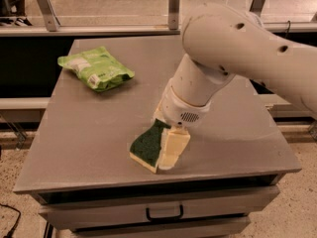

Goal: Move sponge near apple

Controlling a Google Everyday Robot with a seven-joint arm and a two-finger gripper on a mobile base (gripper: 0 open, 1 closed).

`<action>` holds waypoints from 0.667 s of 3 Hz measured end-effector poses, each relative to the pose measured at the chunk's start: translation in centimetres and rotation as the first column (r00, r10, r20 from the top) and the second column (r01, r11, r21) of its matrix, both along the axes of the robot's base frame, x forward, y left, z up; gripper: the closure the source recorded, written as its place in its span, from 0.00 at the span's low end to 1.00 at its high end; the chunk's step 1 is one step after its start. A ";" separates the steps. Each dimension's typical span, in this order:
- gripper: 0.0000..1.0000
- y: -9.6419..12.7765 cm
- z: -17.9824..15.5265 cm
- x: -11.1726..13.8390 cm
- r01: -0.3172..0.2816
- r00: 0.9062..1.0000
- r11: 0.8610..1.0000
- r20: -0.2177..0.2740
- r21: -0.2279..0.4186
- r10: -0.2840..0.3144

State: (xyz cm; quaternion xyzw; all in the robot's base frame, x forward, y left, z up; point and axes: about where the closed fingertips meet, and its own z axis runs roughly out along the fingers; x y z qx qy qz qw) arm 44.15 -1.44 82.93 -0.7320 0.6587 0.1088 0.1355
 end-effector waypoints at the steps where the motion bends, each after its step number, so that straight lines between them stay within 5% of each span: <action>1: 0.46 -0.1 0.6 0.2 0.010 1.000 1.000 -0.002 0.012 -0.010; 2: 0.77 -1.9 2.4 1.4 0.077 0.997 0.997 0.017 0.016 -0.077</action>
Offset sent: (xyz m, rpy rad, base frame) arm 0.0202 -0.0251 0.0332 0.0339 -0.0256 -0.1057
